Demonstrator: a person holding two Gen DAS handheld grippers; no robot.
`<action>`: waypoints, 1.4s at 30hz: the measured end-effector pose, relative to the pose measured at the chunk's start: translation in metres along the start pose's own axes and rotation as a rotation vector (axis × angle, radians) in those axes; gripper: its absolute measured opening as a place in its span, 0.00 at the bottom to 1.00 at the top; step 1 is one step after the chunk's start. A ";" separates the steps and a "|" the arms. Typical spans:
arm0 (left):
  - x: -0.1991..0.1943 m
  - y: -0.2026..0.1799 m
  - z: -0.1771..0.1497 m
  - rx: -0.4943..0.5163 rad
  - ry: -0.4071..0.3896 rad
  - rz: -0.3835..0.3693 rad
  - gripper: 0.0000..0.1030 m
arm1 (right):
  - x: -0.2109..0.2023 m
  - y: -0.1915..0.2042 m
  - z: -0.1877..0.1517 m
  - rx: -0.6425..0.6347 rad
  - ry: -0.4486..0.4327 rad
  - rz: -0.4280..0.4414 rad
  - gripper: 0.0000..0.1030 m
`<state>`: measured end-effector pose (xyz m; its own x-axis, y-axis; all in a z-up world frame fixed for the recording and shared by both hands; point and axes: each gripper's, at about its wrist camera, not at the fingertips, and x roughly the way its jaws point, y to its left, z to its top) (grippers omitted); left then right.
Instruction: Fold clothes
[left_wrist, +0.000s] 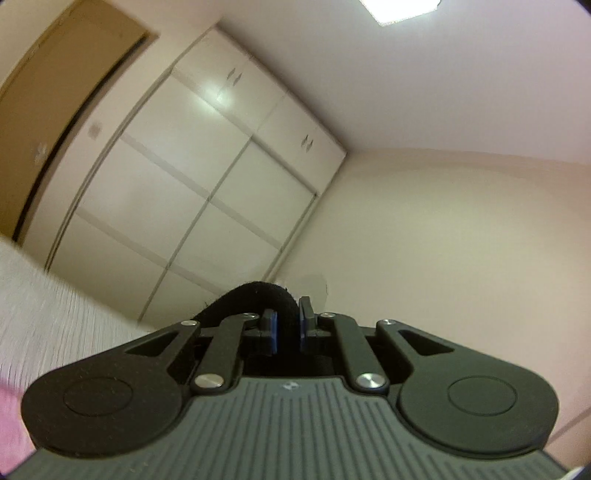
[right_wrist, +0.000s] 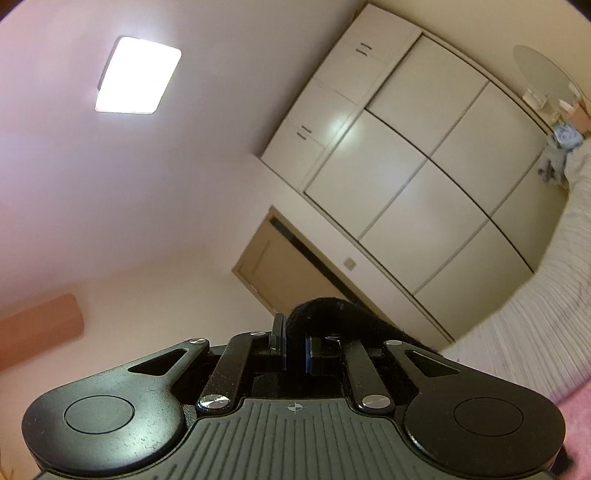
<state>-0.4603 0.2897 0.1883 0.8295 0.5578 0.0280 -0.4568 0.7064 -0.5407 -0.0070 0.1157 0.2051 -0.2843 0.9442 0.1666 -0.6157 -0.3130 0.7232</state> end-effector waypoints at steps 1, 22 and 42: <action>-0.010 0.011 -0.022 -0.019 0.049 0.014 0.07 | -0.009 -0.007 -0.017 0.019 0.025 -0.018 0.07; -0.113 0.172 -0.395 -0.362 0.873 0.699 0.19 | -0.148 -0.256 -0.331 0.318 0.832 -0.956 0.53; -0.115 0.195 -0.450 -0.471 0.741 0.595 0.00 | -0.147 -0.317 -0.423 0.426 0.688 -0.904 0.07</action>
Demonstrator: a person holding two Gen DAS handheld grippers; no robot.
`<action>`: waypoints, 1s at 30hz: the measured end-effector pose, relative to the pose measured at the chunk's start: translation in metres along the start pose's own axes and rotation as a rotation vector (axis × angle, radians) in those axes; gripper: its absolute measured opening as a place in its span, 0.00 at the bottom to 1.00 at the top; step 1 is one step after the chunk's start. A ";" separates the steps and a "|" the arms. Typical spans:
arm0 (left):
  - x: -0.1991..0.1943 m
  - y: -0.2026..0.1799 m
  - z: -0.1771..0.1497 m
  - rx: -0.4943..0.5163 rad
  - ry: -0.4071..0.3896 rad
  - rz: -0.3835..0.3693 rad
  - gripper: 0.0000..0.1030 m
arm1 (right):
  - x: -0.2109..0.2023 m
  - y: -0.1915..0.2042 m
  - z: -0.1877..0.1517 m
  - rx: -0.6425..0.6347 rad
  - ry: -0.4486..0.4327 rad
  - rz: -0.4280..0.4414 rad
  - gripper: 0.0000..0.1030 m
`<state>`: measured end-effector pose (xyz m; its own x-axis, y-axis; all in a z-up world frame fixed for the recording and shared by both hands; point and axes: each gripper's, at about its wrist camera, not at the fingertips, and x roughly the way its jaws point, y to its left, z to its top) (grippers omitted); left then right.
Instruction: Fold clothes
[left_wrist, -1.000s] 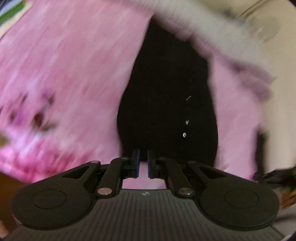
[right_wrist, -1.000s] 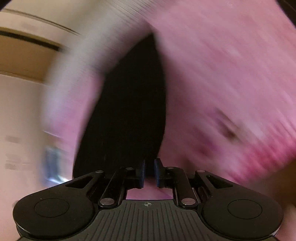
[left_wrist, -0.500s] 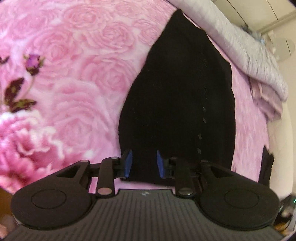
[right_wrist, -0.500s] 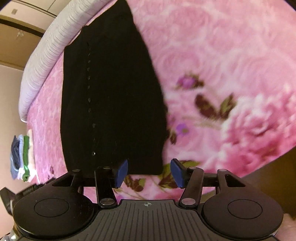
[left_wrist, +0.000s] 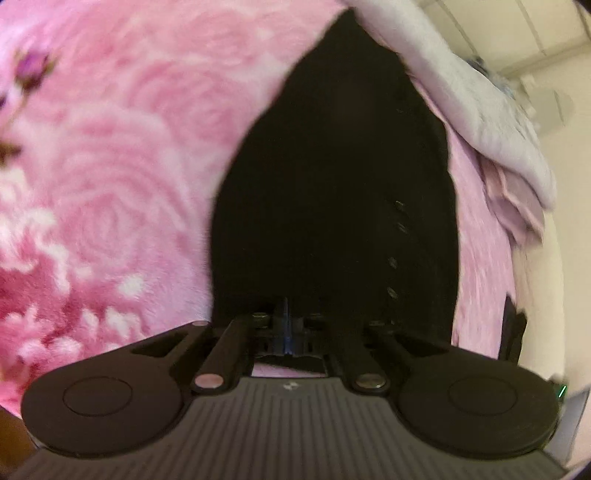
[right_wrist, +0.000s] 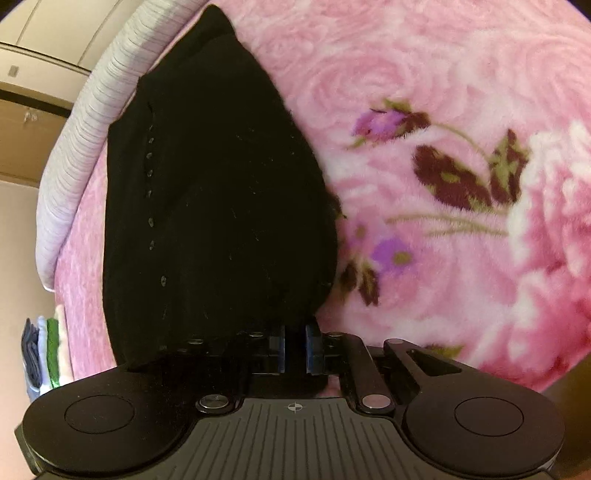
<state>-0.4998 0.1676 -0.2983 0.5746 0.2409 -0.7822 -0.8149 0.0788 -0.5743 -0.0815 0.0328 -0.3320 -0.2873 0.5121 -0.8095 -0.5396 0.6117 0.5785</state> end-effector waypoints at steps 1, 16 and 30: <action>-0.010 -0.003 -0.005 0.006 -0.018 -0.010 0.00 | -0.008 0.000 0.003 -0.018 -0.002 0.007 0.07; 0.030 0.023 0.006 -0.125 0.037 -0.015 0.33 | -0.035 -0.036 0.009 0.036 -0.067 0.037 0.55; -0.016 0.003 -0.030 0.034 0.058 -0.036 0.06 | -0.063 -0.023 0.010 -0.136 0.032 -0.060 0.07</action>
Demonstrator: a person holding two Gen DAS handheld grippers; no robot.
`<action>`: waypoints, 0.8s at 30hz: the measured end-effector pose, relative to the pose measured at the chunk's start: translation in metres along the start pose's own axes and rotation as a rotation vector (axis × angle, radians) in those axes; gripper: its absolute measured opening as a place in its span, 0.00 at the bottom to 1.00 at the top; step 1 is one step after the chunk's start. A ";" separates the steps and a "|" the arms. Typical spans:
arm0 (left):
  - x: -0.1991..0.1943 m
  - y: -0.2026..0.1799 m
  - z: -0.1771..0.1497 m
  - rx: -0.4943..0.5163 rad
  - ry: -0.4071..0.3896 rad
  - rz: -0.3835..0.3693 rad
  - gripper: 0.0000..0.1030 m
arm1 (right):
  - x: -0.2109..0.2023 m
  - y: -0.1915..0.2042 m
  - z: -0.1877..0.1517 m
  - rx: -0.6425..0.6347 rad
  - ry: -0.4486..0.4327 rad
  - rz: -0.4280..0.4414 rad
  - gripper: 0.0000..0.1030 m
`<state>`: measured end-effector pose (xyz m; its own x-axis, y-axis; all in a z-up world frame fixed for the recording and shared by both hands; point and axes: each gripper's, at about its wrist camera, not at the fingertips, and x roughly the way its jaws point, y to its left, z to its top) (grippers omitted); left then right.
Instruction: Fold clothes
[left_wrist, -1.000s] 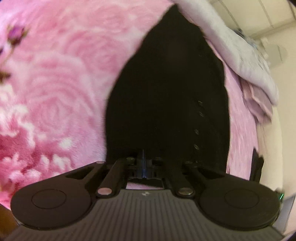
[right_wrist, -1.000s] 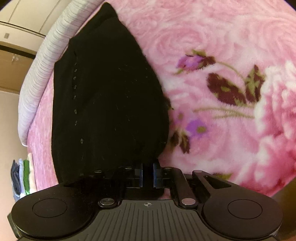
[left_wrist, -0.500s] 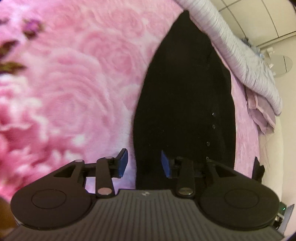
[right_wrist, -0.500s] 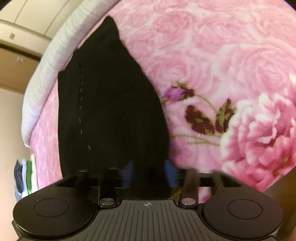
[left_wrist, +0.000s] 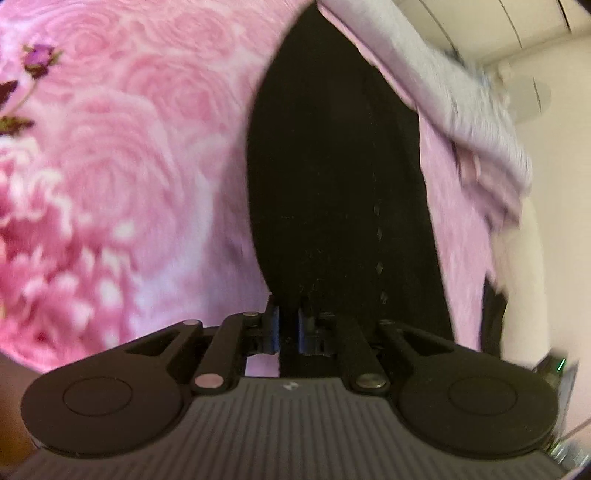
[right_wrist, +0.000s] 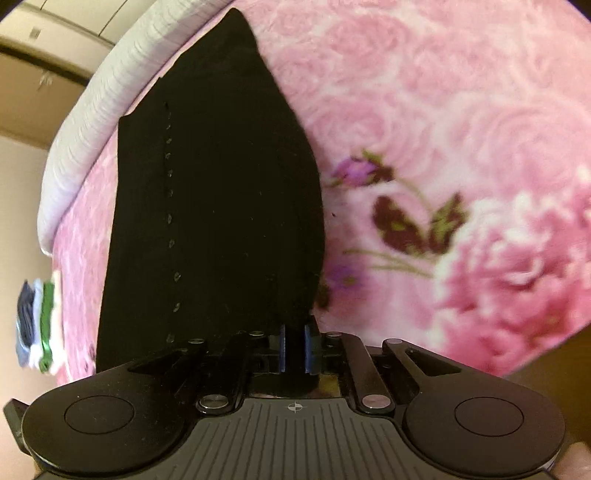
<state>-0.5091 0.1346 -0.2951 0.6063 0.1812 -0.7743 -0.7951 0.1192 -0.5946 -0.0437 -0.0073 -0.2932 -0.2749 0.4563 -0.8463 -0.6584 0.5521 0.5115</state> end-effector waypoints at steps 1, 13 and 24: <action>0.003 -0.001 -0.005 0.016 0.019 0.018 0.06 | -0.006 -0.001 -0.001 -0.010 0.003 -0.012 0.07; -0.003 -0.003 0.018 0.082 0.193 0.333 0.16 | 0.028 0.004 0.005 -0.071 0.258 -0.332 0.43; 0.085 -0.048 0.120 0.222 0.107 0.150 0.16 | 0.065 0.087 0.081 -0.330 -0.065 -0.302 0.44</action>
<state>-0.4214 0.2617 -0.3058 0.4702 0.1108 -0.8756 -0.8530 0.3118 -0.4186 -0.0625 0.1270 -0.2917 0.0016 0.3580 -0.9337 -0.8933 0.4202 0.1595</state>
